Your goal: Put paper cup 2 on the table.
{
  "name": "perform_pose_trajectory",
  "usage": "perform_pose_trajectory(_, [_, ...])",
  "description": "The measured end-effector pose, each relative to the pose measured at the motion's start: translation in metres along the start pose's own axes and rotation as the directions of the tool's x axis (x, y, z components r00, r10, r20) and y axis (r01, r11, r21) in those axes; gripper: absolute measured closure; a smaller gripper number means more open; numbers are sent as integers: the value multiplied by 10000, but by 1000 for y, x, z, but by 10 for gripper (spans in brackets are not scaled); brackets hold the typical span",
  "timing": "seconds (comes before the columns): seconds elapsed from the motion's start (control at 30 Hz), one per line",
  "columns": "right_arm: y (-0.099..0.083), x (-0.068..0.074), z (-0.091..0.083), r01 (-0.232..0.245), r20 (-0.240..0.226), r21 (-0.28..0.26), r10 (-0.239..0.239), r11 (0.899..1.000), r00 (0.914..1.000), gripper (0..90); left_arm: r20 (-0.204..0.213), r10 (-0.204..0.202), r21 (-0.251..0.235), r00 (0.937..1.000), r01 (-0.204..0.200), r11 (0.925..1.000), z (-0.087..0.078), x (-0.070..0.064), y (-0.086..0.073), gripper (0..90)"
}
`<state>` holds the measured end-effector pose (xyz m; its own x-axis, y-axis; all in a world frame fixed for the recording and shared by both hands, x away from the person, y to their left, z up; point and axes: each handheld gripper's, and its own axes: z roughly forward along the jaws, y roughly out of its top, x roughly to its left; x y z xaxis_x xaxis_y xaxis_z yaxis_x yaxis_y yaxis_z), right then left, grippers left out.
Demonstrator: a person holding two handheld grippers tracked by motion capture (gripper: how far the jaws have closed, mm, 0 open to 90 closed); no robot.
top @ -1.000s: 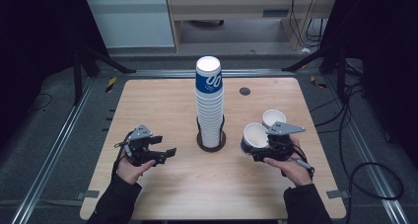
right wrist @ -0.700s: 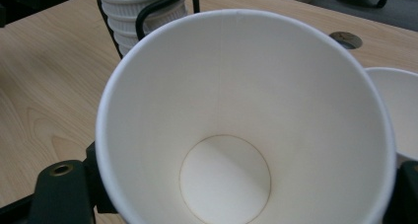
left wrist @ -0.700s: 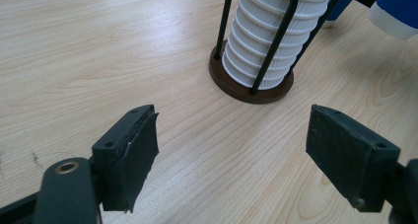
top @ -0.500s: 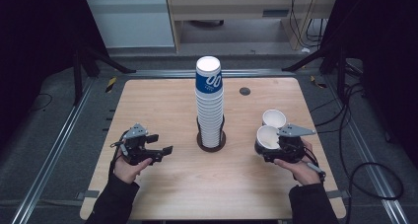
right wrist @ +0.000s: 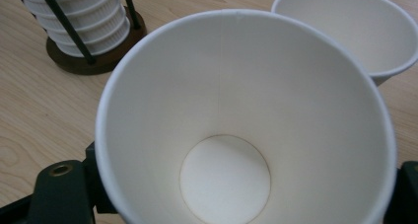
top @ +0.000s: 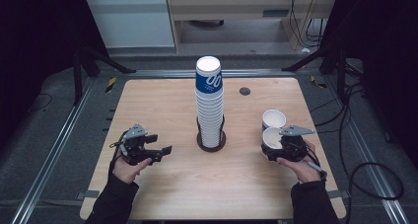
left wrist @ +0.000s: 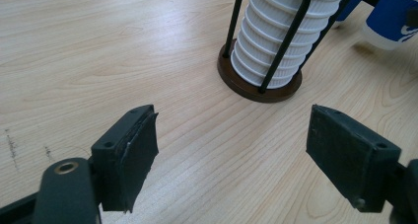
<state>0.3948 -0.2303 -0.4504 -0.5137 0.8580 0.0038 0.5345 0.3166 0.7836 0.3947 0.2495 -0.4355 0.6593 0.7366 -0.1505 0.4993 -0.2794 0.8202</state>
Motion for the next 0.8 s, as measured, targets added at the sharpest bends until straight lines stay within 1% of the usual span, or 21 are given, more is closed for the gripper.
perform_pose_trajectory(0.1, [-2, -3, 4, -6, 79, 128, 5, 9999, 10000, 197, -20, 29, 68, 10000, -28, 10000, 0, 1, -1, 189])
perform_pose_trajectory(0.17, [-4, -3, 7, -101, 99, 221, 98, 9997, 9999, 197, -9, -2, 101, 10000, 2, 9999, 1, 2, -1, 189])
perform_pose_trajectory(0.27, [-6, -5, 12, -66, 126, 325, 62, 9995, 9999, 195, -21, -56, 125, 10000, 56, 9999, 2, 2, -2, 188])
perform_pose_trajectory(0.4, [-8, -9, 14, -283, 125, 276, 279, 9992, 9995, 194, -32, 27, 166, 10000, -27, 9999, 3, 1, -2, 187])
perform_pose_trajectory(0.5, [-10, -11, 16, -244, 183, 357, 237, 9991, 9996, 192, -45, 43, 219, 10000, -42, 9998, 4, 1, -3, 187])
perform_pose_trajectory(0.53, [-10, -11, 17, -294, 186, 401, 287, 9988, 9994, 191, -34, 51, 252, 10000, -51, 9997, 5, 1, -3, 187])
perform_pose_trajectory(0.67, [-13, -12, 19, -258, 239, 398, 249, 9989, 9994, 187, -47, 49, 327, 10000, -47, 9995, 7, 1, -4, 186])
perform_pose_trajectory(0.73, [-13, -13, 20, -378, 180, 362, 371, 9986, 9991, 182, -22, 64, 365, 10000, -63, 9993, 7, 1, -4, 185])
perform_pose_trajectory(0.77, [-13, -13, 20, -274, 147, 388, 268, 9989, 9995, 172, -31, 80, 374, 10000, -79, 9993, 7, 1, -4, 184])
perform_pose_trajectory(0.8, [-13, -13, 20, -169, 94, 414, 165, 9990, 9998, 139, -22, 71, 369, 10000, -70, 9993, 7, 0, -4, 184])
